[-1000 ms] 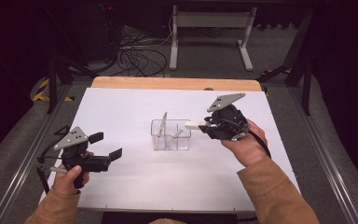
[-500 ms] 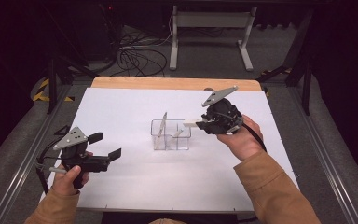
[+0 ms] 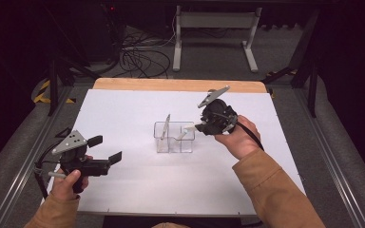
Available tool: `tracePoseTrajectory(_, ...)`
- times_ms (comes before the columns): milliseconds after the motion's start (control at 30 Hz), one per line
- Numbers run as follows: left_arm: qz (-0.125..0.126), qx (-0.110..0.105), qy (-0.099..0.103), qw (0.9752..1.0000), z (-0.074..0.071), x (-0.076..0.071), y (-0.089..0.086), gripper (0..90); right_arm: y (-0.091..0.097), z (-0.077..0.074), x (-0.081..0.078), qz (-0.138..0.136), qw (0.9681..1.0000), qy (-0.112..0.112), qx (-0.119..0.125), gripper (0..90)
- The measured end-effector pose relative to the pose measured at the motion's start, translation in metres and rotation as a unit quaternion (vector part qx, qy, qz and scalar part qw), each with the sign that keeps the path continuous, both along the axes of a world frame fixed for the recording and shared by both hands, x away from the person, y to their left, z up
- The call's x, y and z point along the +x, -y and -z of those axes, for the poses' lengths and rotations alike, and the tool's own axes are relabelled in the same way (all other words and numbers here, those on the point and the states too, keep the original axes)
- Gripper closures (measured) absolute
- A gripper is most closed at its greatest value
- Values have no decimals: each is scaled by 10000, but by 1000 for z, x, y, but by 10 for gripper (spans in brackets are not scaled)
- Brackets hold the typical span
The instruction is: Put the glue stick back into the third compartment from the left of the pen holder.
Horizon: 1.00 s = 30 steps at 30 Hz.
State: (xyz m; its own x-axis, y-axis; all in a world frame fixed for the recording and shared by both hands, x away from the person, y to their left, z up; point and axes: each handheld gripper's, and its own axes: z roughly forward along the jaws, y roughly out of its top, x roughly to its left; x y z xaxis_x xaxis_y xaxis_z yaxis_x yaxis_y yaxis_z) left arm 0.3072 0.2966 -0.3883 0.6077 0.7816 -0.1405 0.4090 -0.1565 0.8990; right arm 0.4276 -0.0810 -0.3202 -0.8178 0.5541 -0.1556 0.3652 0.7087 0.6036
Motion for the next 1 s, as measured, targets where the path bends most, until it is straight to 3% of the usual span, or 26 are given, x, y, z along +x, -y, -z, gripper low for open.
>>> tracePoseTrajectory(300, -24, -11, 0, 10000, 0, 0, -1, 54, -6, 6, 6, -90, 10000, 18, -15, 644)
tracePoseTrajectory(333, -22, -24, 2, 10000, 0, 0, -1, 54, -6, 6, 6, -159, 9999, 43, -32, 613)
tracePoseTrajectory(400, -26, -21, 7, 10000, 0, 0, -2, 54, -6, 7, 5, -258, 9992, 289, -26, 450)
tracePoseTrajectory(533, -40, -36, 0, 10000, 0, 0, -2, 54, 0, 5, 5, -181, 9988, 444, 74, 340)
tracePoseTrajectory(800, -45, -25, -10, 10000, 1, 0, -2, 54, 13, 5, 2, -24, 9978, 522, 405, 205)
tracePoseTrajectory(1000, -44, -28, -21, 10000, 2, 1, -2, 54, 21, 0, -4, -39, 9952, 627, 747, 114)
